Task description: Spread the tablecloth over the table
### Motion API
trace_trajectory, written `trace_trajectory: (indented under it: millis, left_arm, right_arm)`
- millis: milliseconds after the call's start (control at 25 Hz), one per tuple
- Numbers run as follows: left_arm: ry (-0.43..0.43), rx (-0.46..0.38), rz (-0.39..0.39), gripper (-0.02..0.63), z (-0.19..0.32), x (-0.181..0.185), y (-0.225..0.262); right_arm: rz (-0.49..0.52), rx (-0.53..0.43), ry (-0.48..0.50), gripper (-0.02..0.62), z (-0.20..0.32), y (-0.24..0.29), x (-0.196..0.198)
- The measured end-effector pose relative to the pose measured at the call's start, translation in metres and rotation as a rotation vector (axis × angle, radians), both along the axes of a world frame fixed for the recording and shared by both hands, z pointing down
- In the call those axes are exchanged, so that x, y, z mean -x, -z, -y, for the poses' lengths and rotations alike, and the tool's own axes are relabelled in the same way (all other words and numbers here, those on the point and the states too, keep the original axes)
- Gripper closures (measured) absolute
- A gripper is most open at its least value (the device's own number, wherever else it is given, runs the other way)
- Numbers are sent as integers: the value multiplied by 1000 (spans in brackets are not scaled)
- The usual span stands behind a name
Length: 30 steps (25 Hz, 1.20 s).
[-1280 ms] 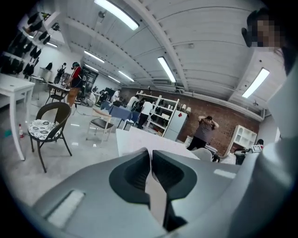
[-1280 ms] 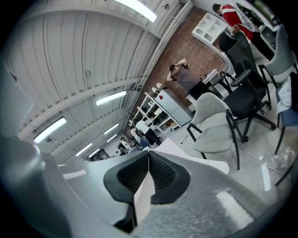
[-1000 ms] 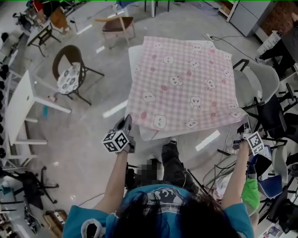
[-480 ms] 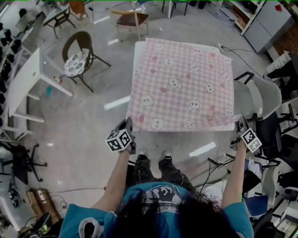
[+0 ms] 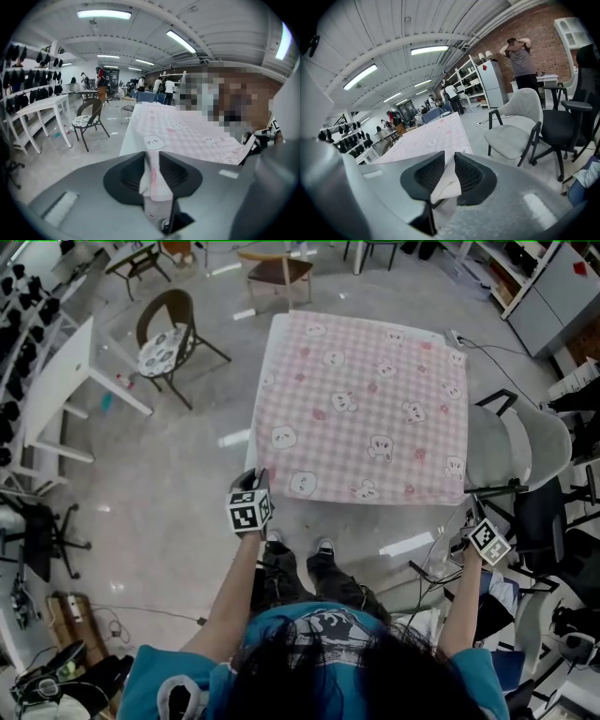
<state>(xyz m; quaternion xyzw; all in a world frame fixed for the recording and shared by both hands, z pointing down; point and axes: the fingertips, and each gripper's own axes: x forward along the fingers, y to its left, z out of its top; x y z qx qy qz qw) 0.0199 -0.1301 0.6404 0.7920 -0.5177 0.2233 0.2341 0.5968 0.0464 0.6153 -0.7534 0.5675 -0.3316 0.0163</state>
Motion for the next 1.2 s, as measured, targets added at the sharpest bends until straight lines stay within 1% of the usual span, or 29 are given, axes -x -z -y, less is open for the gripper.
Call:
trace_trajectory:
  millis: [80, 120, 160, 240, 320, 480, 600, 720, 840, 920, 1040, 1120, 1200]
  left_arm:
    - [-5, 7, 28, 337, 1, 1, 3]
    - [-3, 3, 32, 304, 1, 1, 6]
    - [-1, -8, 33, 304, 0, 1, 11]
    - [-4, -41, 28, 313, -4, 1, 22]
    - [-16, -70, 15, 339, -7, -1, 33]
    - [-51, -108, -19, 365, -6, -12, 52]
    - [-115, -159, -56, 388, -5, -23, 75]
    - [-206, -215, -102, 422, -8, -38, 103]
    - [-282, -233, -140, 494, -17, -50, 120]
    - [-362, -270, -180, 529, -24, -58, 137]
    - [-496, -333, -243, 545, -40, -66, 168]
    - [-551, -361, -269, 554, -51, -64, 187]
    - [-583, -376, -298, 558, -65, -61, 200]
  right_arm:
    - [-25, 30, -6, 502, -14, -2, 2]
    - [-47, 39, -14, 460, -21, 0, 3]
    - [-71, 37, -23, 421, -27, 5, 3]
    - [-96, 4, -35, 399, -35, 19, 7]
    - [-81, -39, -28, 399, -37, 32, 17]
    - [-81, -99, 28, 399, -23, 51, 35]
    - [-99, -141, 85, 400, -7, 71, 64]
    - [-89, -211, 141, 416, 12, 95, 106]
    - [-61, -277, 200, 433, 29, 116, 155]
    - [-41, -311, 243, 444, 39, 128, 191]
    - [-16, -362, 300, 475, 49, 144, 248]
    - [0, -388, 333, 489, 52, 154, 287]
    - [11, -400, 364, 502, 51, 159, 323]
